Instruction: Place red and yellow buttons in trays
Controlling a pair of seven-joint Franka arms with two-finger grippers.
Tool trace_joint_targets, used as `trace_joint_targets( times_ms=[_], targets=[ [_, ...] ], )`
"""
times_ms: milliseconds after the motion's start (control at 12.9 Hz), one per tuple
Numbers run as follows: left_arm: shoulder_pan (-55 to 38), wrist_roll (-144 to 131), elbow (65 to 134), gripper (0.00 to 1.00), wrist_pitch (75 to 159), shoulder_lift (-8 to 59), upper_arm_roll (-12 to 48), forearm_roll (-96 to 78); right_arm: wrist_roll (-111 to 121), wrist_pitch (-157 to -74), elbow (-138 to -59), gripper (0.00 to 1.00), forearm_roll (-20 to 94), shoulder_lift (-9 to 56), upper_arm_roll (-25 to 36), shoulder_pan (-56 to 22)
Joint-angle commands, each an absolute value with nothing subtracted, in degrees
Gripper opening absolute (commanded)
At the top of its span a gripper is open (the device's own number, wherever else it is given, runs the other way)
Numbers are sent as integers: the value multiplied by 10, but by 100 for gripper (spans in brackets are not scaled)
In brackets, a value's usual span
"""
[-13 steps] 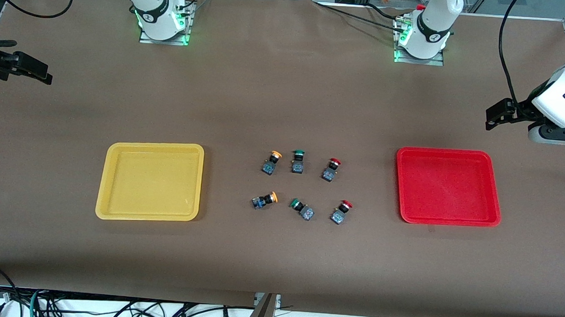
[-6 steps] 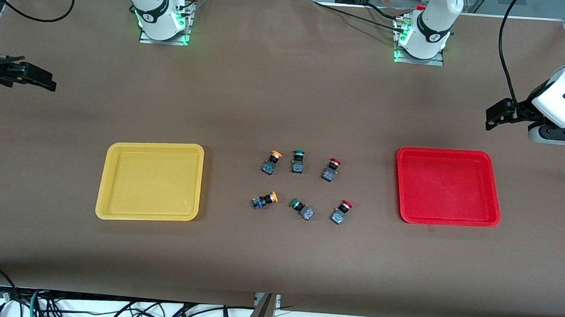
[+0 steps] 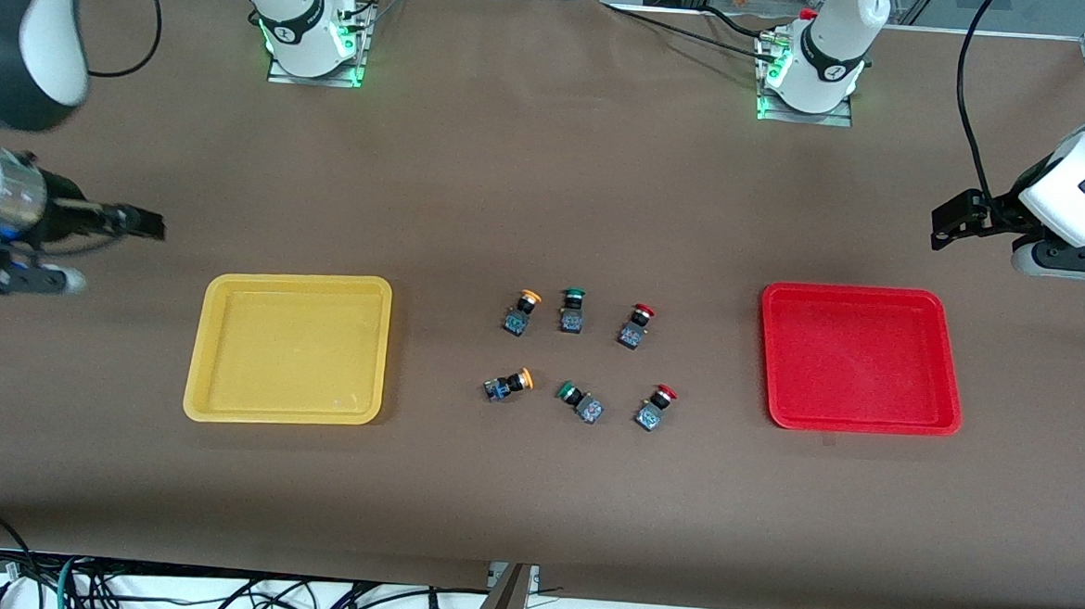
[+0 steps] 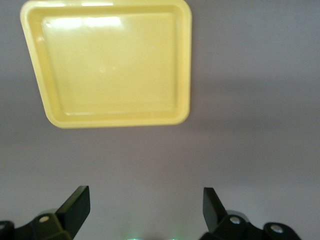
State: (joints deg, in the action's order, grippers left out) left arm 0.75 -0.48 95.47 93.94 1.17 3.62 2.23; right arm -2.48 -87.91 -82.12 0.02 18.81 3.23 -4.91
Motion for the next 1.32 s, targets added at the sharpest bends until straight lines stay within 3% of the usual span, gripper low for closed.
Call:
trace_joint_targets(
  times_ms=[0,310,697,929,1239],
  targets=[
    [-15,4,936,100,925,39,36,17,-120,-924,-817,100,48,220,32,-82],
    [-63,5,933,100,969,141,36,18,-309,-1053,-815,100,86,286,32,-185],
    [-118,-2,933,100,1266,283,54,17,-482,-1214,-813,100,84,377,32,-295],
    [-130,-6,930,100,1408,345,74,13,-549,-1268,-812,100,79,418,33,-347],
    [-161,-3,907,100,1514,412,74,-8,-558,-1302,-795,100,60,465,38,-391]
  ],
)
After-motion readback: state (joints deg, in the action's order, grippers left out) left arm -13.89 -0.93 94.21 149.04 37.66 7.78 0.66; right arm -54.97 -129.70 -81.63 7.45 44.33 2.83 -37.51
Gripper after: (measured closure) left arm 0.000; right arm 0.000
